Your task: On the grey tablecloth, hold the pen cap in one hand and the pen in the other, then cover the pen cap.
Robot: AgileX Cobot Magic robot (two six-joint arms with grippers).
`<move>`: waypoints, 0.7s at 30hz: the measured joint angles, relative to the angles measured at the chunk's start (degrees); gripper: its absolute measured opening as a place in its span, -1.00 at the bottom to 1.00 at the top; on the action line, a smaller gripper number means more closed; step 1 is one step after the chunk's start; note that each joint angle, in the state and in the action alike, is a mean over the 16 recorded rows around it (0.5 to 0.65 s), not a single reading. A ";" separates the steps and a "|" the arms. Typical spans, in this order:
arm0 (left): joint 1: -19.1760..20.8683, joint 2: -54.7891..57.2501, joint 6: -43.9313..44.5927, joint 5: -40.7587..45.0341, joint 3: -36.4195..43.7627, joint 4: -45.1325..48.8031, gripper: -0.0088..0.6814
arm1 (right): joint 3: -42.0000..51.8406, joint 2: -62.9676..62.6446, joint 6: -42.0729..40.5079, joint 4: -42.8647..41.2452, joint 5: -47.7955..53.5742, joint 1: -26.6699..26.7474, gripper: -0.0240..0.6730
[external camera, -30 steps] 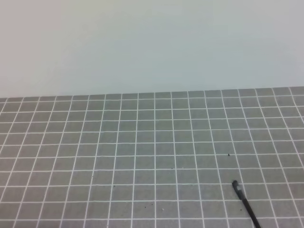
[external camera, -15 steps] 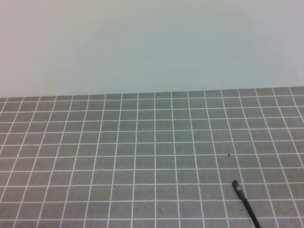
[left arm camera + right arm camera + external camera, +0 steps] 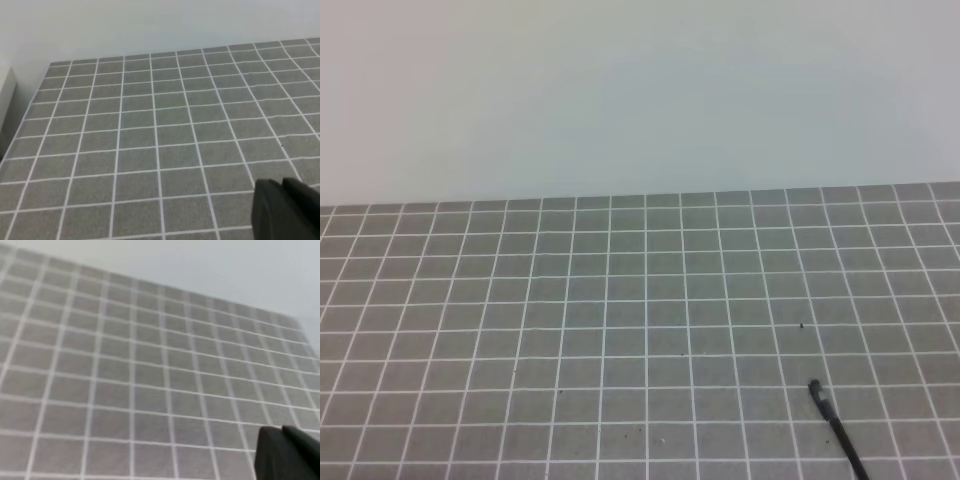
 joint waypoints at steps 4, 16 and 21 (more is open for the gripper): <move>0.00 0.00 0.00 0.00 0.00 0.00 -0.97 | 1.54 -4.97 0.14 1.40 -8.24 -5.42 -0.91; 0.00 0.04 0.00 0.00 0.00 0.00 -0.97 | 11.00 -19.02 5.25 2.41 -35.36 -21.53 -0.92; 0.00 0.04 -0.01 0.06 -0.13 -0.01 -0.97 | 13.32 -20.70 3.78 4.45 -37.10 -23.83 -0.92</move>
